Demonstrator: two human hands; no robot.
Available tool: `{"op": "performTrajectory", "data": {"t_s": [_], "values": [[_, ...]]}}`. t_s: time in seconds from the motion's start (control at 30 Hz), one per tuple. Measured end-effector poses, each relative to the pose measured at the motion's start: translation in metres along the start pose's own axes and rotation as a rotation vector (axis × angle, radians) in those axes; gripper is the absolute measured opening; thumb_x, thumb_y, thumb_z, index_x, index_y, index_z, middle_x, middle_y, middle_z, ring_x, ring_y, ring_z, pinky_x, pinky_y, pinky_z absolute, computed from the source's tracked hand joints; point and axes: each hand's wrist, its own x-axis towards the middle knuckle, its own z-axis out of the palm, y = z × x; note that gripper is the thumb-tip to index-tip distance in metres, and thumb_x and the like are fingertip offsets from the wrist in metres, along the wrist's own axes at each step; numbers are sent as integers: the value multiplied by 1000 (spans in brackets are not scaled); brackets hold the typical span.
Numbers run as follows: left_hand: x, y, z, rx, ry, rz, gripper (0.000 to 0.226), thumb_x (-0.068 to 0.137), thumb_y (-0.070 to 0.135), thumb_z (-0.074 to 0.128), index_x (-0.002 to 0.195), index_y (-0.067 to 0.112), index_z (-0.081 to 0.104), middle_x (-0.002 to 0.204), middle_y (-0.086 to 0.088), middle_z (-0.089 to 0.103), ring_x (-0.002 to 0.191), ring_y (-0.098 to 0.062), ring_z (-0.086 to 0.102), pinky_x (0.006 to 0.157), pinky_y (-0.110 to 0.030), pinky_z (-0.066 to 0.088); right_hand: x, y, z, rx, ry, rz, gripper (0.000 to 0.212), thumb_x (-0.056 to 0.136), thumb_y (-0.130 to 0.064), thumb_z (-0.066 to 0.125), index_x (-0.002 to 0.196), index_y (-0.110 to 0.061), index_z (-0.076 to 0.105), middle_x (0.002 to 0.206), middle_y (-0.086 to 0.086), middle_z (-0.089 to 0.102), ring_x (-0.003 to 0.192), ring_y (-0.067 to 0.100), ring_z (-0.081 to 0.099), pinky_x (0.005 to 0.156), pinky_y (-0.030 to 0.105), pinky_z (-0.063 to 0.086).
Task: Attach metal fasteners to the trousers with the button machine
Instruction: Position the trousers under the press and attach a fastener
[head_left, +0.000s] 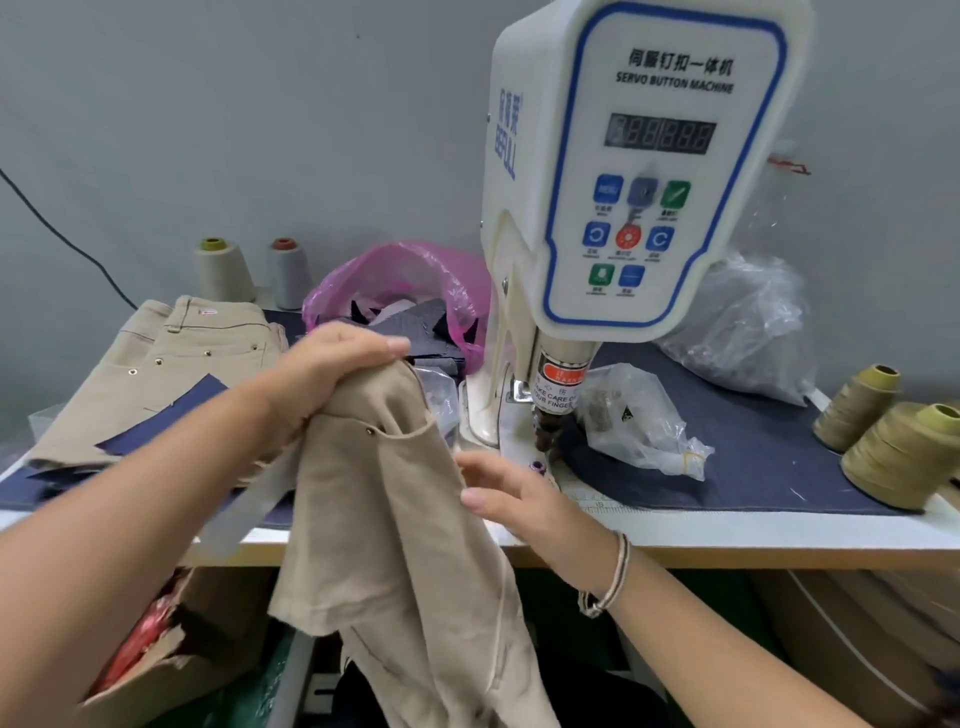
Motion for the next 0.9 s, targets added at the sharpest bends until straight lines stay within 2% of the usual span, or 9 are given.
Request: {"op": "performTrajectory", "data": {"t_s": [0.1,0.23,0.3,0.37,0.47,0.6,0.7,0.8,0.9], "values": [[1,14,-11,-52,99,-22,40,44,45,74,57,14,53,57,-7,52,51,-16,48,46,-19,39,5,2,5,144,-68,229,26,97,-25,40,114,-15,56,85,4,55,67,7,59,73,19,41],[-1,21,-5,-129,51,-55,56,47,38,74,82,0,55,88,-18,42,76,-31,37,60,-33,33,2,12,5,314,-197,244,43,81,-25,46,121,-17,57,83,2,44,56,9,46,62,21,42],[0,23,-1,-146,17,-54,62,48,36,72,92,-4,55,97,-21,42,86,-33,36,64,-36,31,1,8,5,82,-252,127,33,77,-12,48,105,-24,61,86,1,43,61,1,51,66,15,40],[3,24,-1,-193,41,-65,43,45,34,71,67,-1,59,79,-18,52,78,-32,46,71,-38,38,5,10,7,-53,-194,29,27,76,-8,54,95,-26,60,101,-3,48,83,-5,54,81,14,41],[6,29,-1,-320,63,-60,10,52,24,66,50,15,65,61,-10,60,69,-25,58,72,-35,47,11,17,13,387,-158,59,45,69,1,48,113,-9,50,103,-5,58,86,3,60,82,22,43],[16,30,-11,-307,149,-47,41,83,13,46,47,14,65,62,-11,61,70,-25,59,70,-33,49,23,31,18,753,-201,183,90,56,-9,55,141,-13,28,104,9,60,93,22,56,90,37,37],[16,28,-32,-266,207,-35,28,70,17,52,47,14,67,60,-7,64,64,-19,62,66,-26,52,22,35,21,579,-229,231,62,68,-21,60,128,-10,47,104,-1,65,101,16,58,98,34,39],[19,21,-68,59,164,-25,22,63,25,59,49,10,67,55,-5,59,51,-15,53,57,-25,43,16,34,17,301,-127,229,30,85,-20,58,112,-8,59,93,-8,69,87,5,62,83,19,46],[25,6,-95,1014,73,-133,33,82,37,69,60,14,64,62,0,59,63,-17,51,61,-27,32,15,18,6,247,19,118,33,85,-28,62,110,-6,62,98,1,66,91,14,60,85,25,45]]}}
